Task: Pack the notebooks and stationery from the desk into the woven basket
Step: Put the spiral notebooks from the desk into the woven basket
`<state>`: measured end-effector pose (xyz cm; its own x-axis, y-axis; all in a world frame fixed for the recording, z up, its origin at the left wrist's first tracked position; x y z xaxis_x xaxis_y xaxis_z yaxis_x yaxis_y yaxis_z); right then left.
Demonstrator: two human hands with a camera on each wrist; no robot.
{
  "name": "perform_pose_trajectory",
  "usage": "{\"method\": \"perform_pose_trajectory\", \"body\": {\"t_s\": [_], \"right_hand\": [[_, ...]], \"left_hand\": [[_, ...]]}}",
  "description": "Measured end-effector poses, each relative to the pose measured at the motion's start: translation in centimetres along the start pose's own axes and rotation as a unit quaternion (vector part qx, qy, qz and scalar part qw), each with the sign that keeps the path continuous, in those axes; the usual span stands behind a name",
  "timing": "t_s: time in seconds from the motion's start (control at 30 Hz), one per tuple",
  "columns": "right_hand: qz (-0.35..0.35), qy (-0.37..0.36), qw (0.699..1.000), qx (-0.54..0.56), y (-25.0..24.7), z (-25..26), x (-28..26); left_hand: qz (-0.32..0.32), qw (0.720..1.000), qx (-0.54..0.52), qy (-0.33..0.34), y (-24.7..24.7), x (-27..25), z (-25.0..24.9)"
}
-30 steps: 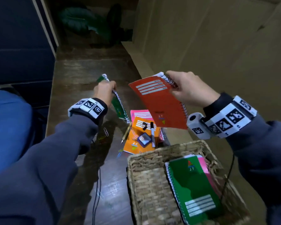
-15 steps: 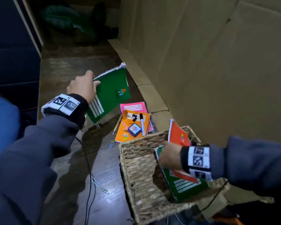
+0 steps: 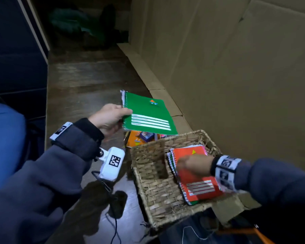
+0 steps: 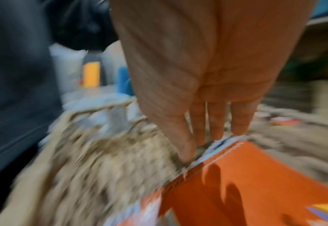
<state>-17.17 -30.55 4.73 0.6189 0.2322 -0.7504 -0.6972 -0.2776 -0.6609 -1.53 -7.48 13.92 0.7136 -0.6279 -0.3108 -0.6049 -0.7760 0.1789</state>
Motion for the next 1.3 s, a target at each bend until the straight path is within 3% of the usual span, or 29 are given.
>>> {"method": "perform_pose_trajectory", "body": {"t_s": [0.03,0.07,0.1,0.17,0.2,0.23,0.3,0.37,0.47,0.57,0.67,0.73,0.8,0.93,1.0,1.1,1.17,1.3], "right_hand": [[-0.055,0.051,0.993,0.093,-0.4,-2.0,-1.0],[-0.113,0.103,0.964,0.219,-1.0,-3.5,-2.3],[-0.167,0.136,0.903,0.371,-1.3,-5.4,-3.1],[-0.249,0.128,0.707,0.649,-1.7,-7.6,-4.6],[-0.260,0.115,0.612,0.738,-1.9,-8.1,-5.3],[-0.247,0.089,0.551,0.792,-2.0,-8.4,-5.9],[-0.225,0.059,0.510,0.828,-2.2,-8.6,-6.8],[-0.243,0.067,0.532,0.808,-1.8,-9.0,-7.6],[-0.211,0.165,0.661,0.701,-0.2,-9.3,-7.3],[-0.150,0.219,0.711,0.651,2.4,-9.3,-5.1],[-0.121,0.254,0.788,0.548,3.5,-8.7,-2.7],[-0.106,0.295,0.851,0.422,4.2,-8.4,-1.7],[-0.104,0.307,0.887,0.330,5.0,-8.1,-0.9],[-0.076,0.334,0.889,0.303,6.0,-7.8,-0.2],[-0.046,0.348,0.891,0.287,5.9,-7.8,-0.3],[-0.014,0.359,0.903,0.234,4.9,-8.2,-0.8],[0.006,0.357,0.914,0.195,3.5,-8.6,-1.0],[-0.076,0.360,0.905,0.215,-1.4,-10.9,-1.0]], "left_hand": [[0.033,0.999,-0.008,-0.016,1.2,-0.2,0.2],[0.064,0.997,-0.015,-0.032,2.4,-0.1,0.5],[0.094,0.994,-0.020,-0.047,3.8,-0.2,0.9],[0.158,0.984,-0.028,-0.074,6.7,0.1,2.0],[0.186,0.979,-0.031,-0.082,8.2,0.5,2.8],[0.206,0.974,-0.033,-0.092,9.7,0.8,3.5],[0.216,0.968,-0.041,-0.118,12.0,1.8,5.4],[0.211,0.964,-0.042,-0.154,13.6,2.9,7.8],[0.222,0.952,0.048,-0.203,15.1,4.5,11.9],[0.261,0.916,0.177,-0.250,15.4,4.9,15.2],[0.273,0.880,0.257,-0.290,14.8,5.1,17.0],[0.269,0.866,0.315,-0.279,14.4,4.5,16.3],[0.268,0.855,0.384,-0.221,13.7,4.3,14.2],[0.257,0.871,0.401,-0.125,11.2,4.3,8.9],[0.244,0.861,0.438,-0.080,9.6,4.5,6.3],[0.192,0.805,0.562,-0.022,6.9,6.0,3.5],[0.156,0.752,0.641,-0.003,5.3,7.9,3.0],[0.131,0.647,0.751,0.005,3.4,12.2,3.6]]}}
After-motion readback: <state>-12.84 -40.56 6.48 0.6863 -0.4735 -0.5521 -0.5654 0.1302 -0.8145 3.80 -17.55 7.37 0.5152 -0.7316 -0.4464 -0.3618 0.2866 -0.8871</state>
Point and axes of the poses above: each hand's wrist, its own x-axis towards the middle knuckle, its own y-axis out of the palm, z = x × y, the point moved 2 cm from there along x, towards the middle knuckle, and after that the axes turned 9 degrees about z, right-handed, at the moved point
